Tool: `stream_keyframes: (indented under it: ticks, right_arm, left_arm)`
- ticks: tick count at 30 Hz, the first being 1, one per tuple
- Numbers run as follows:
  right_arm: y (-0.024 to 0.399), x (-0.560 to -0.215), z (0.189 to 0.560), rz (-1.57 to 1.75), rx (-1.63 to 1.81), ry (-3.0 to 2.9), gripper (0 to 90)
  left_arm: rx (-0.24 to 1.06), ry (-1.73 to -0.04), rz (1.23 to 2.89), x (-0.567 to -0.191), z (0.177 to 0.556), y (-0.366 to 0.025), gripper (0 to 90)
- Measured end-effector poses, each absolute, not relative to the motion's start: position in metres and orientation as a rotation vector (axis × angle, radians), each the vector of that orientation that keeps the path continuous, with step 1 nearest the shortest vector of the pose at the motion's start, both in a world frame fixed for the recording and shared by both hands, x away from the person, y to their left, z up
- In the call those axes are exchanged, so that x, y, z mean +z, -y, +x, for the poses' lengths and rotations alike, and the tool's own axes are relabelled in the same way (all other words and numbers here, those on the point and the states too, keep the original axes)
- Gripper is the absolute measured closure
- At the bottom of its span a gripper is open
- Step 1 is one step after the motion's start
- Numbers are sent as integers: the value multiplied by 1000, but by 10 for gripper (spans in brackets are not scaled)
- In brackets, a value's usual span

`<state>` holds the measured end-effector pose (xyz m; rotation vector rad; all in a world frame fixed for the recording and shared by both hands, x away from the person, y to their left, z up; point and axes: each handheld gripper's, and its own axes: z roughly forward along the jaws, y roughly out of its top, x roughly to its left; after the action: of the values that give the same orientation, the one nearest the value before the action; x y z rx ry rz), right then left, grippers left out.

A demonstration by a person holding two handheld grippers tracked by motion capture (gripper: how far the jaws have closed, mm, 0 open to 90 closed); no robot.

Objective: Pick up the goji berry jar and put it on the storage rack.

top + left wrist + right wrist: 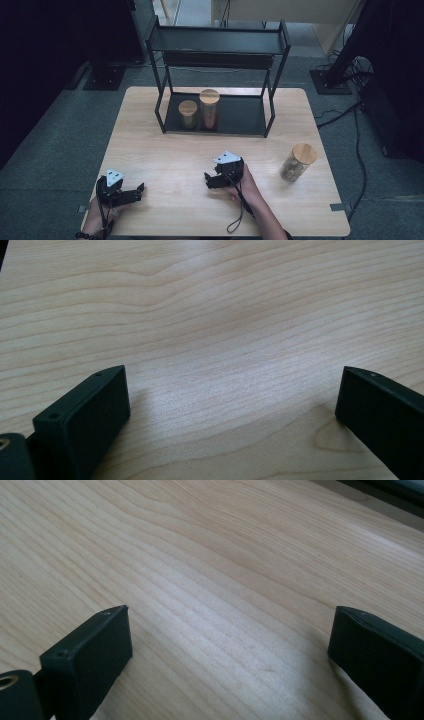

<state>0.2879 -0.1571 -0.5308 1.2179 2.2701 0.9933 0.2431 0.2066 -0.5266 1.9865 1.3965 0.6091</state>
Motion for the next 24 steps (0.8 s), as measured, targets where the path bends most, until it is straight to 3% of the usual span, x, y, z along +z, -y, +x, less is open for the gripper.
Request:
stream_keyframes:
  ticks: [24]
  right_arm:
    - [166,-531,265,1224,998,-2279,28]
  left_arm:
    - [605,-1388,1995,-527,243,-206,0]
